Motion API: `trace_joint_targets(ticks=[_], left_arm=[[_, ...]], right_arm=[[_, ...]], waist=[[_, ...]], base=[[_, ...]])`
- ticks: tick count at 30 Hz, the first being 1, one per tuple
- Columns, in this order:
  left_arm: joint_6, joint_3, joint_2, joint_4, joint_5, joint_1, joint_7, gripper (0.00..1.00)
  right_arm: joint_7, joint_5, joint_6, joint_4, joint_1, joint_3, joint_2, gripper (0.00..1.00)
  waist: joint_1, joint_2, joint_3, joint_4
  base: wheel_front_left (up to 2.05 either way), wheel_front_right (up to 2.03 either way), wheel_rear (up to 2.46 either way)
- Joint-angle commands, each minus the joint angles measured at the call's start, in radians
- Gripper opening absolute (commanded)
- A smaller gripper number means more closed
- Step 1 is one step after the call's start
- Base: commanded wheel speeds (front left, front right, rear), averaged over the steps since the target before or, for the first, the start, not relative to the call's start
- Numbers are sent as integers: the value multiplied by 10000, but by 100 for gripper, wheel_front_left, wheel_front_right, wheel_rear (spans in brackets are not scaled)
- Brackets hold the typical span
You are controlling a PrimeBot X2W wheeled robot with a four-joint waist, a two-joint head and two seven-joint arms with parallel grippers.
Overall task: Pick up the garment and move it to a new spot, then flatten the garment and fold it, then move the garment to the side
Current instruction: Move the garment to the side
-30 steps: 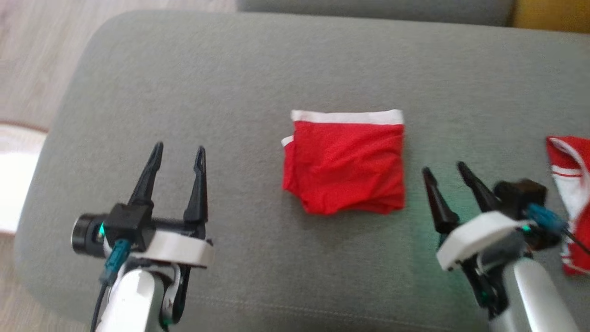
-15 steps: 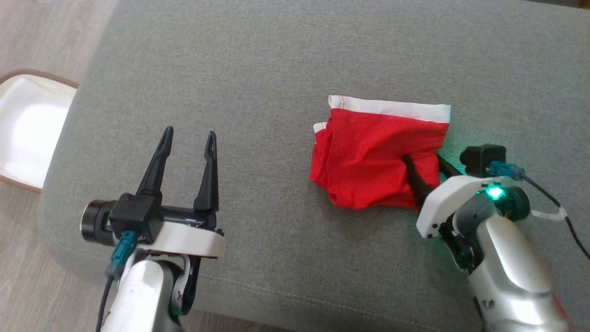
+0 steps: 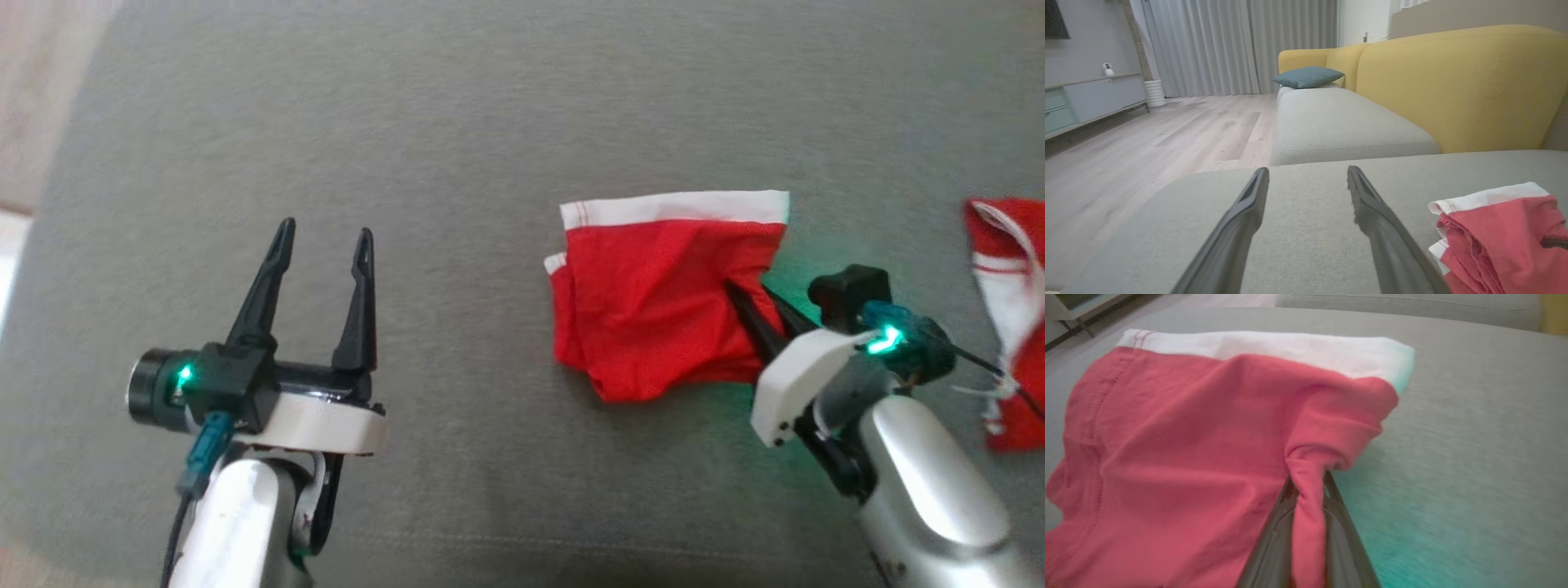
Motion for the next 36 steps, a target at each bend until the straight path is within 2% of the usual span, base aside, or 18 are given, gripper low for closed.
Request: trace_joint_targets(ticks=[1, 7, 14, 19, 27, 36], left_arm=[[-21, 440, 211, -449, 89, -322, -52, 100], [-126, 368, 245, -563, 156, -427, -53, 100], [-258, 200, 228, -578, 212, -684, -53, 100], [-419, -9, 284, -618, 354, -999, -53, 100], [-612, -349, 293, -769, 504, -1588, -53, 100], [-851, -829, 215, -909, 603, -2373, -53, 100]], right_arm=[[120, -103, -7, -720, 199, 85, -292, 0], [711, -161, -7, -1792, 601, -468, -1242, 0], [1057, -213, -7, -2062, 341, -1458, -2177, 0], [1198, -455, -7, -2043, -32, -2437, -2963, 0], [1394, -717, -7, -1704, -484, -4078, -3456, 0], [1623, -1389, -7, -1424, -858, -4534, -4027, 0]], waist=[[0, 0, -5, -869], [0, 0, 167, -1950], [0, 0, 534, -2437], [0, 0, 961, -2579], [0, 0, 1759, -2610], [0, 0, 2748, -2559]], base=[[0, 0, 0], [0, 0, 0], [0, 0, 0], [0, 0, 0], [0, 0, 0], [0, 0, 0]])
